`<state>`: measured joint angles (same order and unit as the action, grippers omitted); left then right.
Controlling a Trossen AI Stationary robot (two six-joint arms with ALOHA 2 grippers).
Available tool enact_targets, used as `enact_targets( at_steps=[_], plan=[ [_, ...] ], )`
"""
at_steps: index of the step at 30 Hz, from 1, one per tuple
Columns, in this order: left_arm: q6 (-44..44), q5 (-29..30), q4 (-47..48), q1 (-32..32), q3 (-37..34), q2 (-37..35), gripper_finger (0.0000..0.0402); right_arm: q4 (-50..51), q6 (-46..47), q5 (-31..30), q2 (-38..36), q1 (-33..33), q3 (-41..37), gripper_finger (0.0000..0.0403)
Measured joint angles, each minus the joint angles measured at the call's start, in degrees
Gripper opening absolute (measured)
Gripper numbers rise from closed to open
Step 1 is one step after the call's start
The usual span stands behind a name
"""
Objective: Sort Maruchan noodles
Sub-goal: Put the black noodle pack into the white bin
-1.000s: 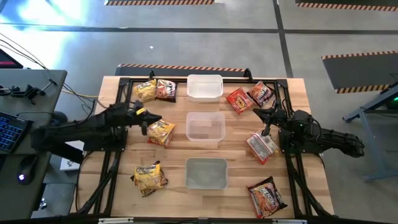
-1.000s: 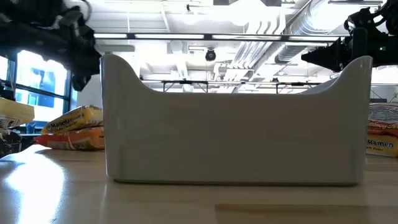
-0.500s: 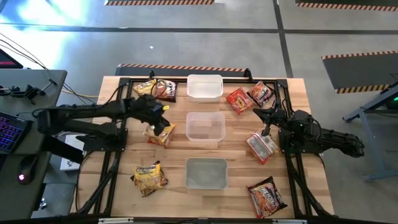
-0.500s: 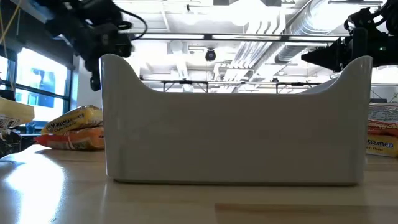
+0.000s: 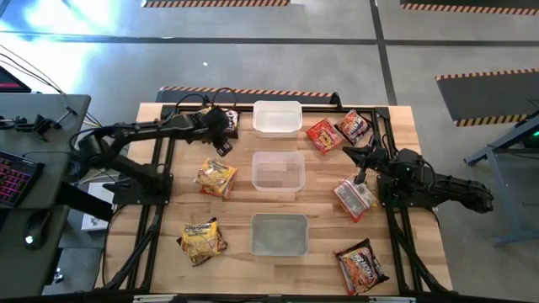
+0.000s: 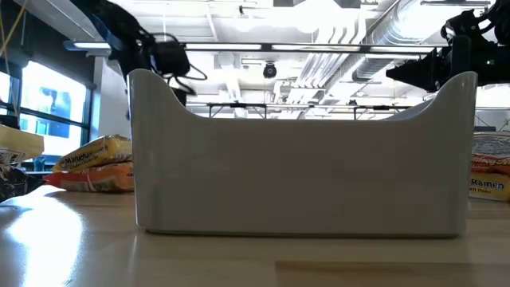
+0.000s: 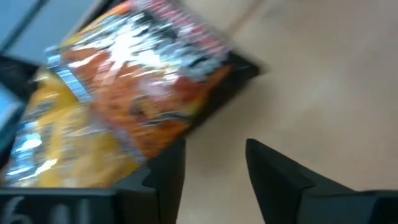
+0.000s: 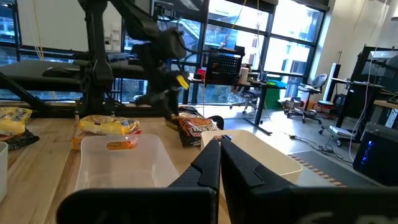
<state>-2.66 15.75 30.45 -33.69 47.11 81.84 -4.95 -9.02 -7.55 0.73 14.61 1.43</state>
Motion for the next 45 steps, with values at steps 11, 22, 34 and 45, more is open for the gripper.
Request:
enact_targets(
  at_steps=[11, 22, 34, 45],
  plan=[
    [2.52, 6.56, 2.34, -2.48, 2.51, 7.53, 0.0201, 0.02, 0.00, -0.02, 0.00, 0.00, -0.02, 0.0000],
    [5.94, 6.56, 1.34, -4.72, 2.49, 12.10, 0.0137, 0.02, 0.00, 0.00, 0.00, 0.00, -0.02, 0.0000],
    [10.01, 2.16, 2.66, -4.70, 2.47, 4.76, 0.0003, 0.02, 0.00, 0.00, 0.00, 0.00, 0.00, 0.0000],
    [4.88, -4.00, 4.45, -1.75, 2.45, -10.61, 0.0000, 0.02, 0.00, -0.01, 0.01, 0.00, 0.00, 0.0000]
  ],
)
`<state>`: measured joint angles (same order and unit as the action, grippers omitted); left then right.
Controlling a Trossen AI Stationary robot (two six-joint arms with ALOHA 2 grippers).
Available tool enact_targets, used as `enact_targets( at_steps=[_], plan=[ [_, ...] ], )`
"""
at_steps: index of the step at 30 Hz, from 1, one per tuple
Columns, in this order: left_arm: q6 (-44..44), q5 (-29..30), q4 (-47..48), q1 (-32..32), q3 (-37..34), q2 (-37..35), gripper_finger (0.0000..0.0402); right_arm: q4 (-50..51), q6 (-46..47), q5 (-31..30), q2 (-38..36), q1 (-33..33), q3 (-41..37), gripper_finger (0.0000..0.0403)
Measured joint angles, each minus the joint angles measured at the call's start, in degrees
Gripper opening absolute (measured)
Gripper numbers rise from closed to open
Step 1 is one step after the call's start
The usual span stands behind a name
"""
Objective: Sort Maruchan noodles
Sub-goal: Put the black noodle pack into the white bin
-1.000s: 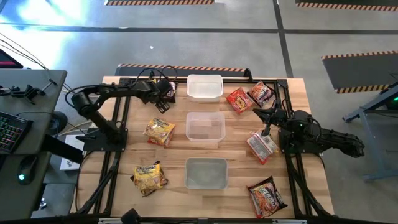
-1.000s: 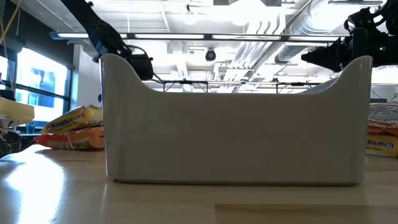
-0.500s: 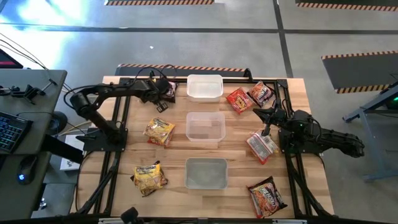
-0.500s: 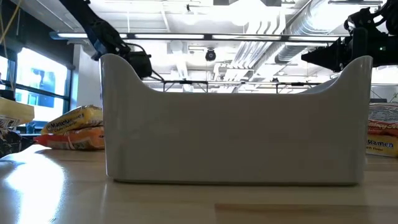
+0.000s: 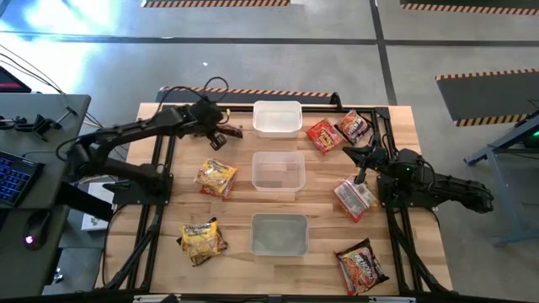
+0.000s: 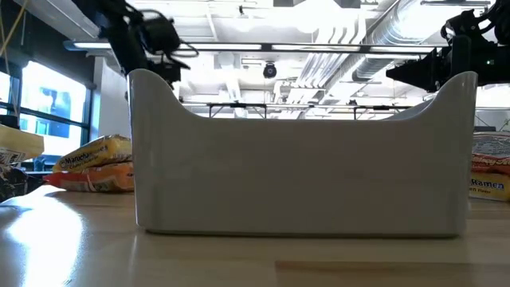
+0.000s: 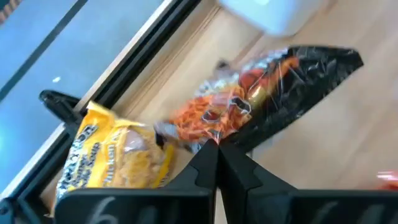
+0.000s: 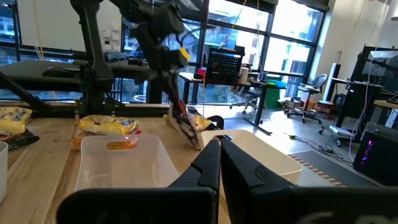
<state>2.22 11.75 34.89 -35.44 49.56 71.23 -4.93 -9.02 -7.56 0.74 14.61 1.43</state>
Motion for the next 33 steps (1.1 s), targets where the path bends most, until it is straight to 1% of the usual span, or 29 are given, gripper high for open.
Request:
enact_targets(
  at_steps=[5, 10, 18, 22, 33],
  plan=[
    [-2.71, -3.57, 0.77, 2.01, 0.00, -4.83, 0.0000, 0.00, 0.01, -0.01, 0.00, 0.00, -0.01, 0.0000],
    [-4.76, -6.10, 3.16, 5.21, 0.00, -6.36, 0.0000, 0.00, 0.02, -0.01, 0.01, 0.00, -0.01, 0.0000],
    [-7.95, -6.69, 4.83, 11.91, 0.00, -6.42, 0.0000, 0.00, 0.01, 0.00, 0.00, 0.00, -0.01, 0.0000],
    [-9.01, -5.07, 4.89, 13.44, -0.05, -6.42, 0.0000, 0.00, 0.02, -0.01, 0.01, 0.00, -0.02, 0.0000],
    [-8.14, -4.18, 4.22, 13.68, -1.31, -6.42, 0.0000, 0.00, 0.02, 0.01, -0.01, 0.00, -0.01, 0.0000]
  ],
)
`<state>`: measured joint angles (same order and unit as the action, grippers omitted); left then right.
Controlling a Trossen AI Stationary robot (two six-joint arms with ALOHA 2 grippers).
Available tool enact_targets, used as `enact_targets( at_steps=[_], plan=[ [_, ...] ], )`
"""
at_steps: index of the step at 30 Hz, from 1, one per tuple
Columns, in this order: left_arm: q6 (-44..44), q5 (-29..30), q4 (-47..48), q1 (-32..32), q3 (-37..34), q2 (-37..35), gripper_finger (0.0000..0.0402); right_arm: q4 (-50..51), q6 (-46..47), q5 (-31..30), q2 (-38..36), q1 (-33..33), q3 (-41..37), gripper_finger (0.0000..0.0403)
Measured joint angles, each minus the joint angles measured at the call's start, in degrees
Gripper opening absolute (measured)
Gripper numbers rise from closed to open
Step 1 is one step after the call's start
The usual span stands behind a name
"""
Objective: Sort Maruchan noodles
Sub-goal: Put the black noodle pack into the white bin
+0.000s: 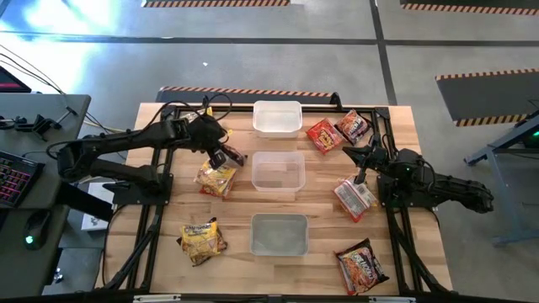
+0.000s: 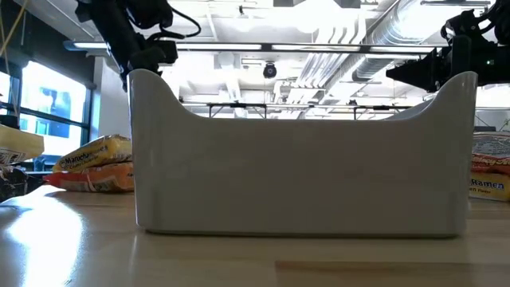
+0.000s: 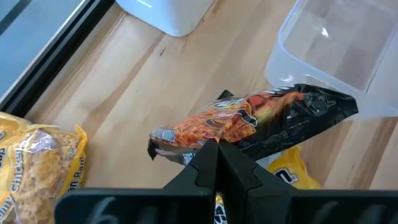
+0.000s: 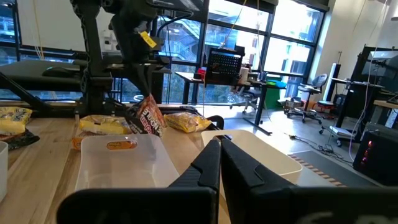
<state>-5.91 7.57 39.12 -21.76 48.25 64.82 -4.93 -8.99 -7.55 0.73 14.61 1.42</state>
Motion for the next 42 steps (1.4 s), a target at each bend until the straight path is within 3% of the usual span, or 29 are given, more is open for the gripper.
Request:
enact_targets(
  at_steps=[42],
  plan=[
    [-1.36, -3.10, 1.12, 0.55, 1.20, -0.02, 0.0000, -1.88, 0.33, 0.00, 0.01, 0.00, -0.01, 0.0000]
  ],
)
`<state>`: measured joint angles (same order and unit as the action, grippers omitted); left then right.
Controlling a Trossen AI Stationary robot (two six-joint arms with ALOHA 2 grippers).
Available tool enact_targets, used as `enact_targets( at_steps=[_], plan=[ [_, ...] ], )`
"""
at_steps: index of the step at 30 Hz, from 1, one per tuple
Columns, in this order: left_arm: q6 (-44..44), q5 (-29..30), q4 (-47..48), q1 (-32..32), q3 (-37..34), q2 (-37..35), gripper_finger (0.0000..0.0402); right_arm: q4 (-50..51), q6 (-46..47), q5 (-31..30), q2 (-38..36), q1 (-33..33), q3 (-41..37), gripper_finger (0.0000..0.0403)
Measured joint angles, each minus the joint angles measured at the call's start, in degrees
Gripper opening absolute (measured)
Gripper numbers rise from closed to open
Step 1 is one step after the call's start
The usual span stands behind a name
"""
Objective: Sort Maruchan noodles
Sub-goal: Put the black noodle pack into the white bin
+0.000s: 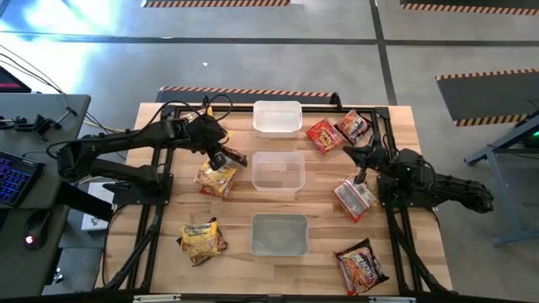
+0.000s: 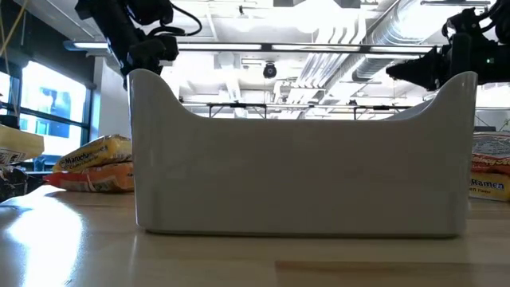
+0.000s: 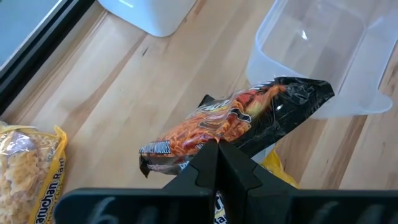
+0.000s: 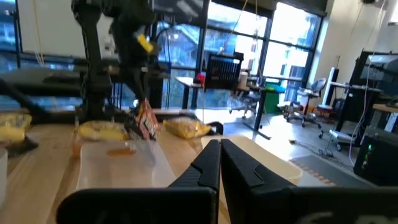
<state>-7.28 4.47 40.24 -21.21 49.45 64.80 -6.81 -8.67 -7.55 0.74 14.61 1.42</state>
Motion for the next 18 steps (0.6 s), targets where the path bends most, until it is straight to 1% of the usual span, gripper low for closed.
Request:
enact_targets(
  at_steps=[4, 7, 9, 12, 18],
  plan=[
    [0.97, -0.02, -0.87, 0.00, 0.00, 0.00, 0.0000, -3.91, 5.90, -0.22, 0.01, 0.00, -0.01, 0.0000],
    [1.90, -0.02, -1.54, -0.02, 0.00, 0.01, 0.0000, -7.31, 6.46, -1.99, 0.84, 0.00, 0.02, 0.0000],
    [2.54, 0.03, -2.55, -0.29, 0.00, 0.00, 0.0000, -9.01, 6.28, -1.74, 2.71, 0.00, 0.00, 0.0000],
    [2.89, 0.07, -6.40, -1.36, 0.00, 0.02, 0.0000, -13.55, 6.27, -0.98, 7.72, 0.00, 0.02, 0.0000],
    [1.93, -0.62, -13.01, -3.77, 0.23, 0.02, 0.0000, -25.24, 7.89, -0.95, 21.78, 0.00, 0.01, 0.0000]
  ],
)
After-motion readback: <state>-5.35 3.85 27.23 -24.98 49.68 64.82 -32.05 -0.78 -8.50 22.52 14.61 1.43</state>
